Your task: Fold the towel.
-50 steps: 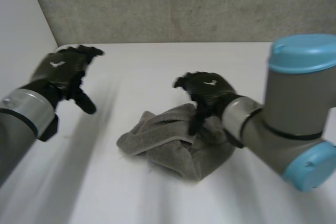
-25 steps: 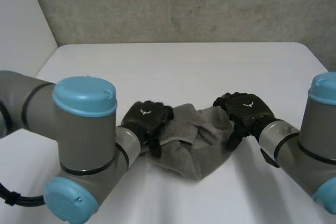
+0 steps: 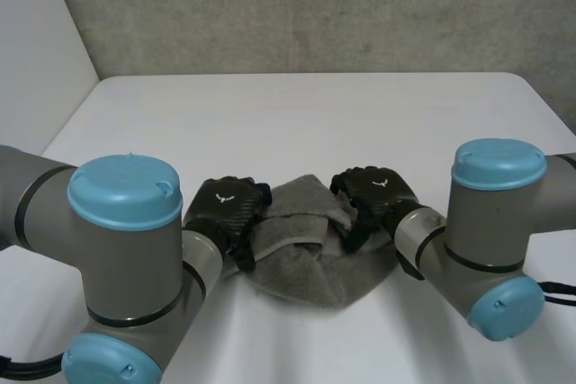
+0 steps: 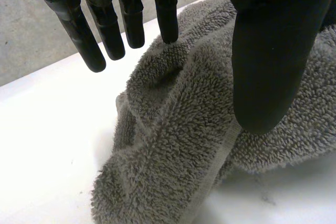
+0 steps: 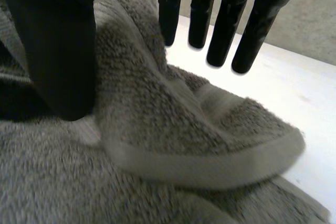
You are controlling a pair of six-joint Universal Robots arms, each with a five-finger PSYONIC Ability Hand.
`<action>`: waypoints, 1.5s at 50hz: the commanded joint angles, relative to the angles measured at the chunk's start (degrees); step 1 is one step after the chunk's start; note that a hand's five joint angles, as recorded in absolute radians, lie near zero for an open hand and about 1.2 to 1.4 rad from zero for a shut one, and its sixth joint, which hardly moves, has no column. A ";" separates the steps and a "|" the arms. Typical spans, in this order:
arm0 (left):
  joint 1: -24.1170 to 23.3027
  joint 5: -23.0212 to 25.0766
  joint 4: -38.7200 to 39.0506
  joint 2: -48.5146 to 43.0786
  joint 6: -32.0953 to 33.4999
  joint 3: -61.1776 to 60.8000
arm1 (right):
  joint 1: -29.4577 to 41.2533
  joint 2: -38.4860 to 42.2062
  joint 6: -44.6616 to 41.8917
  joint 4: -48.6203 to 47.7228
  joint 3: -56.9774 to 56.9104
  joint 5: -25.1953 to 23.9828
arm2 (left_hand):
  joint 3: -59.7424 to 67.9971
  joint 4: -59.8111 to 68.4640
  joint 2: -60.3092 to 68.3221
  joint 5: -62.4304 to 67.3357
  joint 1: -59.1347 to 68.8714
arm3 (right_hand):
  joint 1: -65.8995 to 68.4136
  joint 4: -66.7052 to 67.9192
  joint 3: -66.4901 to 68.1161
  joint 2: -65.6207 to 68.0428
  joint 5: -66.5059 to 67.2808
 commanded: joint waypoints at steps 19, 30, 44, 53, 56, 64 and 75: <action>6.79 0.38 11.12 4.40 6.22 -0.10 | 0.96 11.09 -19.13 -0.26 -28.64 16.22 | 57.52 57.61 57.57 57.68 57.63 | 57.64 54.13 53.97 54.65 54.78; 15.66 4.07 20.51 5.99 11.87 12.11 | 0.35 5.05 -16.87 -10.58 -39.13 20.17 | 57.52 57.61 57.57 57.68 57.63 | 57.64 54.13 53.97 54.65 54.78; 19.02 5.57 32.05 11.79 11.25 4.66 | -1.50 -7.63 -15.63 -12.91 -24.63 15.26 | 57.52 57.61 57.57 57.68 57.63 | 57.64 54.13 53.97 54.65 54.78; 13.93 10.84 28.19 11.36 11.34 -7.02 | -4.12 -4.56 -16.33 2.45 -19.27 10.08 | 57.52 57.61 57.57 57.68 57.63 | 57.64 54.13 53.97 54.65 54.78; 12.78 11.01 26.87 11.00 11.51 -8.96 | -7.02 -4.46 -17.82 4.48 -17.08 10.17 | 34.89 34.98 34.94 35.05 35.00 | 57.64 54.13 53.97 54.65 54.78; 12.78 11.10 25.80 8.99 11.16 -9.50 | -9.67 -8.14 -19.23 5.02 -8.99 7.63 | 7.28 7.38 7.33 7.45 7.40 | 57.64 54.13 53.97 54.65 54.78; 13.48 12.06 28.96 -0.23 8.27 -1.07 | -8.62 -26.23 -18.53 6.86 -5.91 2.26 | -9.41 -9.31 -9.36 -9.24 -9.29 | 57.64 54.13 53.97 54.65 54.78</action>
